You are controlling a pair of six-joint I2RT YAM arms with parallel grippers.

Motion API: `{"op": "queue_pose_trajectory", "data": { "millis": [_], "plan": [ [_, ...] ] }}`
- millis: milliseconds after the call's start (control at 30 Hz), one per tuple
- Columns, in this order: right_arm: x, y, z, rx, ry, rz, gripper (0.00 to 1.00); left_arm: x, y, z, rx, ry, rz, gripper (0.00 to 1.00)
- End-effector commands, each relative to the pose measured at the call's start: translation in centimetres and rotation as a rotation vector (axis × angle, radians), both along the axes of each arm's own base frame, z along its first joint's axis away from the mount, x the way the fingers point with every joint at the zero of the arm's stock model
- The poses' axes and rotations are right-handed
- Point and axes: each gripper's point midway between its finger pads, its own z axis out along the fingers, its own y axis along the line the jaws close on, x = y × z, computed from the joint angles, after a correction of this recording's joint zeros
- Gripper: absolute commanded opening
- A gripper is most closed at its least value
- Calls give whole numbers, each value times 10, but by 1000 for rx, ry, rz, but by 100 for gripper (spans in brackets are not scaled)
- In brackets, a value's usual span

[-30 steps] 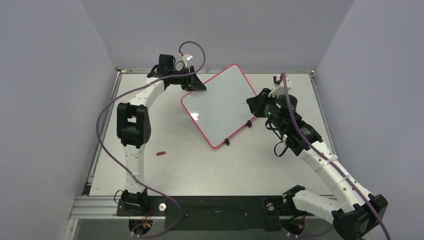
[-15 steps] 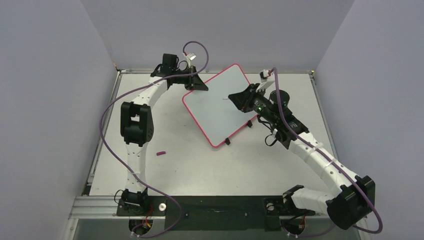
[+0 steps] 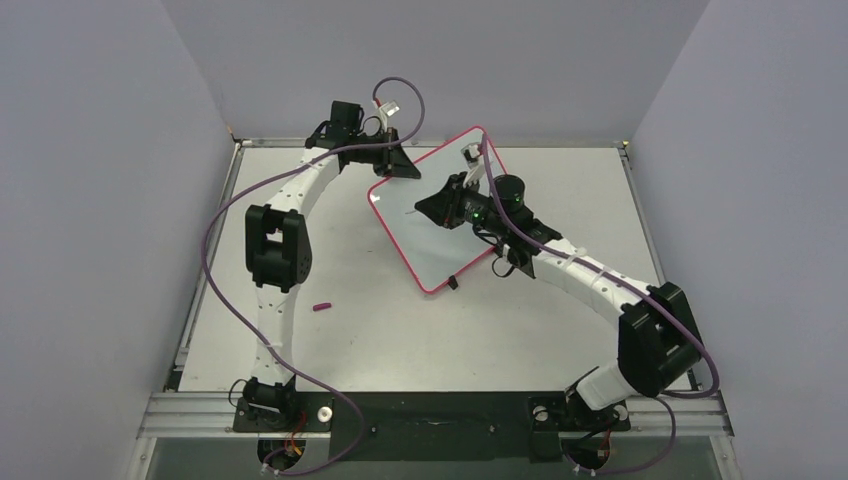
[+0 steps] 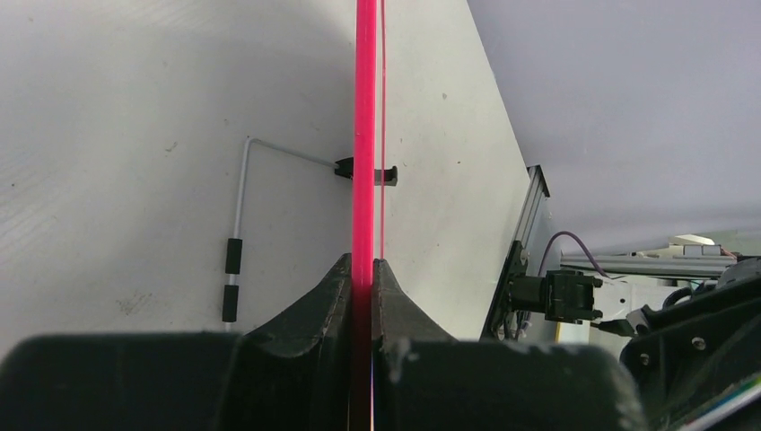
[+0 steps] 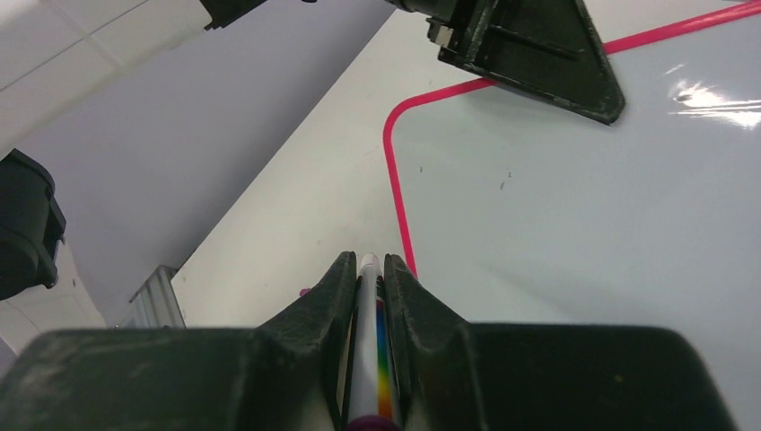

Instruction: Write a sentence on the whiteboard

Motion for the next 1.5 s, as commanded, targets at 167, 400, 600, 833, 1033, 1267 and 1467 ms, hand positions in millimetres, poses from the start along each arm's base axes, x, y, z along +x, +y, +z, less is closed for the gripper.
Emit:
{"op": "queue_pose_trajectory", "data": {
  "millis": [167,400,600,833,1033,1267,1467],
  "plan": [
    [20,41,47,82,-154,-12,0,-7,-4,18,3,-54,-8,0],
    [41,49,31,39,-131,-104,0,-7,-4,20,-2,-60,-1,0],
    [50,47,16,-12,-106,-160,0,-9,-5,23,-11,-64,-2,0],
    [47,45,5,-35,-93,-164,0,-8,-2,23,6,-57,20,0],
    [45,45,6,-24,-97,-159,0,-8,-2,26,6,-58,19,0],
    [50,53,6,-28,-93,-157,0,-10,0,28,19,-73,21,0],
    [53,58,4,-44,-94,-165,0,-11,0,30,20,-78,17,0]
  ]
}}
